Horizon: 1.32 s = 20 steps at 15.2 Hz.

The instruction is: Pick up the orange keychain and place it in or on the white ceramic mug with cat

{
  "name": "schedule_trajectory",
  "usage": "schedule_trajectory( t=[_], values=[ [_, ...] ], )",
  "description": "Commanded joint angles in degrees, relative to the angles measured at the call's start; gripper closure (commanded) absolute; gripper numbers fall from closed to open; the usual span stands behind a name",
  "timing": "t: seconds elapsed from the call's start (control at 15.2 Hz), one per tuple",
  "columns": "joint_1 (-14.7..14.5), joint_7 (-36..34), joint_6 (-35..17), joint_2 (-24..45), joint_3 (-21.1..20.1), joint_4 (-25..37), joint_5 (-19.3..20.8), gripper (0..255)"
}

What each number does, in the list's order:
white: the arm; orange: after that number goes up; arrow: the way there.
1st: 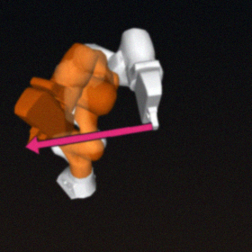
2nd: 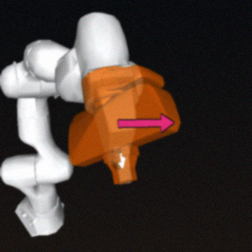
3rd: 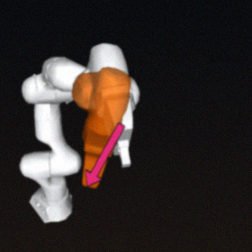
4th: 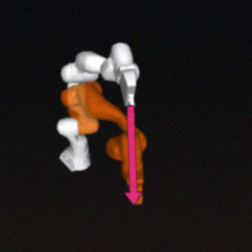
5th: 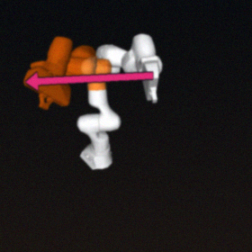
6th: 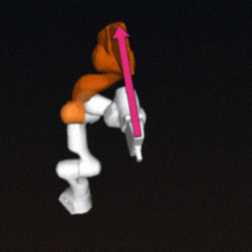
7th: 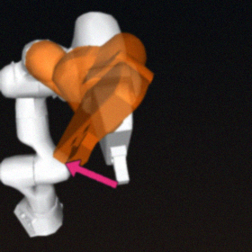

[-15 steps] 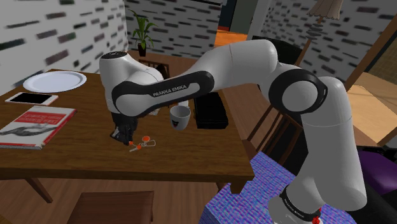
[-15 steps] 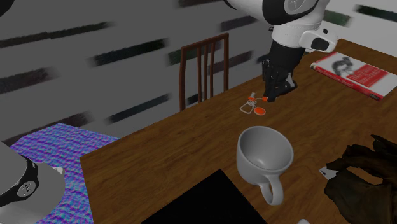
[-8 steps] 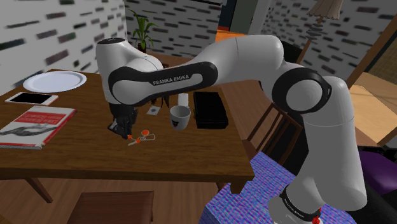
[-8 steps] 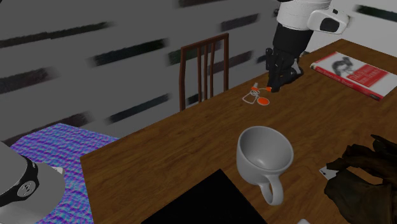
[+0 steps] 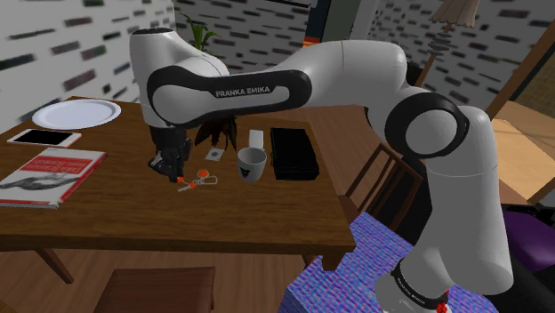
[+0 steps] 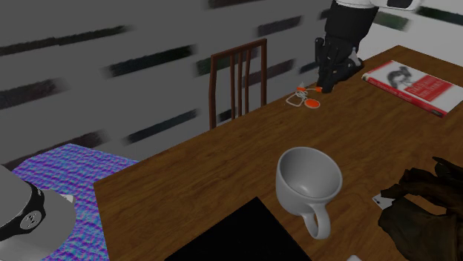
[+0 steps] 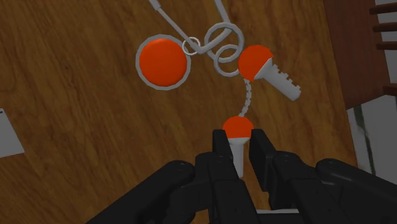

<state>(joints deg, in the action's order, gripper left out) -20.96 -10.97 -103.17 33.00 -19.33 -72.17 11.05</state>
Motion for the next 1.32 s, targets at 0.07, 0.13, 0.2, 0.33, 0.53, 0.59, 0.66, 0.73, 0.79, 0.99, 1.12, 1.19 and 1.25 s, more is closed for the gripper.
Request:
schedule_trajectory(
  t=[0.07, 0.13, 0.2, 0.33, 0.53, 0.59, 0.66, 0.73, 0.79, 0.99, 1.12, 1.19, 1.25],
  values=[
    [-0.33, 0.05, 2.36, -0.02, -0.08, 2.34, -0.07, 255],
    [-0.42, 0.11, 3.13, 0.0, -0.09, 3.14, -0.09, 255],
    [-0.52, 0.16, 3.92, 0.03, -0.11, 3.97, -0.1, 255],
    [-0.73, 0.25, 5.54, 0.15, -0.12, 5.73, -0.1, 255],
    [-1.13, 0.4, 8.08, 0.51, -0.13, 8.66, -0.05, 255],
    [-1.28, 0.45, 8.96, 0.68, -0.12, 9.73, -0.02, 255],
    [-1.45, 0.51, 9.87, 0.88, -0.11, 10.84, 0.02, 255],
    [-1.61, 0.56, 10.73, 1.09, -0.1, 11.93, 0.06, 255],
    [-0.11, 1.48, 9.52, -0.93, -0.12, 8.73, -0.48, 255],
    [3.98, 4.55, 6.66, -6.1, 0.03, 0.9, -2.02, 255],
    [6.43, 6.81, 5.21, -9.01, 0.35, -3.3, -2.99, 255],
    [7.58, 7.99, 4.58, -10.34, 0.56, -5.17, -3.45, 255],
    [8.71, 9.19, 4.02, -11.59, 0.79, -6.89, -3.9, 255]
  ],
)
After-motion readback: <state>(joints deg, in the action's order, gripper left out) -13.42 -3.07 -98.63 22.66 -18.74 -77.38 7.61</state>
